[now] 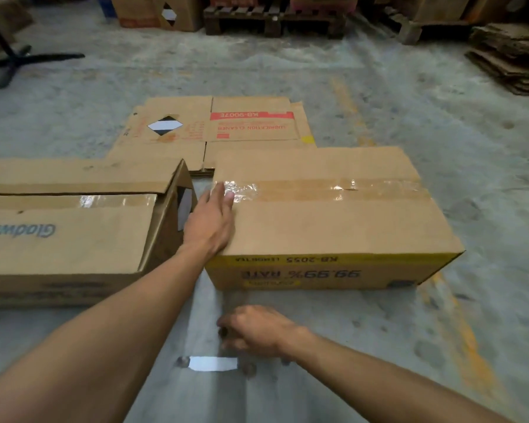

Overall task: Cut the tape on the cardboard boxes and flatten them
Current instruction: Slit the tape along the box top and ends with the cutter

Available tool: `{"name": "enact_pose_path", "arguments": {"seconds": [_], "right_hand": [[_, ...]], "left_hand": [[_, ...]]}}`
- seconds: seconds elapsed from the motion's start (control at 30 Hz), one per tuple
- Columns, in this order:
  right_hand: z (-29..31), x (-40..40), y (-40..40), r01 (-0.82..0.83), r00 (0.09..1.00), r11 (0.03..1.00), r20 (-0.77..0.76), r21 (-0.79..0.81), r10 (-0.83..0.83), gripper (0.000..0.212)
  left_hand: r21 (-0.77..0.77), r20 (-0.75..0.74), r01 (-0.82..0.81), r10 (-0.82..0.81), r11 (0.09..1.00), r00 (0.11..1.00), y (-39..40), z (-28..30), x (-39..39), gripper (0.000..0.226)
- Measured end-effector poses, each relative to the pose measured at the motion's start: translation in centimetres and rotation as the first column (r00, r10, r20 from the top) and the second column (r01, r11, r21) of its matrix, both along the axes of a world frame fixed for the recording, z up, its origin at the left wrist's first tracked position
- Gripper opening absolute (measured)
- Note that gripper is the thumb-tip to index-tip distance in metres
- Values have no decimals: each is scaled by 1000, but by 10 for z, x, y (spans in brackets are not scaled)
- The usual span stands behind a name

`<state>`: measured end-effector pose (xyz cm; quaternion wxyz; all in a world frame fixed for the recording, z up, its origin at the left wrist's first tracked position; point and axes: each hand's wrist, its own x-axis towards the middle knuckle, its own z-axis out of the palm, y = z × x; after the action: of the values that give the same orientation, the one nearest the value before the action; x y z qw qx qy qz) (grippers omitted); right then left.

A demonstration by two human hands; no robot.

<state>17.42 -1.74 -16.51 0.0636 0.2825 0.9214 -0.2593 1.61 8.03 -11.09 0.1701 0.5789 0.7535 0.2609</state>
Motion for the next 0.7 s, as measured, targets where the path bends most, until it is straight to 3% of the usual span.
{"name": "enact_pose_path", "arguments": {"seconds": [0.13, 0.23, 0.37, 0.53, 0.7], "right_hand": [[-36, -13, -21, -31, 998, 999, 46, 33, 30, 55], [-43, -19, -31, 70, 997, 998, -8, 6, -70, 37], [-35, -7, -26, 223, 975, 973, 10, -58, -223, 14], [10, 58, 9, 386, 894, 911, -183, -147, -408, 13], [73, 96, 41, 334, 900, 935, -255, -119, -354, 11]], "left_hand": [[28, -124, -149, 151, 988, 981, -8, 9, 11, 62], [29, -196, -302, 302, 953, 933, -13, 10, 14, 68], [-170, -76, -446, 439, 879, 895, -9, 12, 12, 84], [-351, 204, -309, 394, 884, 896, 2, 10, 1, 87], [-336, 135, -292, 352, 896, 926, -2, 13, 2, 84]]}}
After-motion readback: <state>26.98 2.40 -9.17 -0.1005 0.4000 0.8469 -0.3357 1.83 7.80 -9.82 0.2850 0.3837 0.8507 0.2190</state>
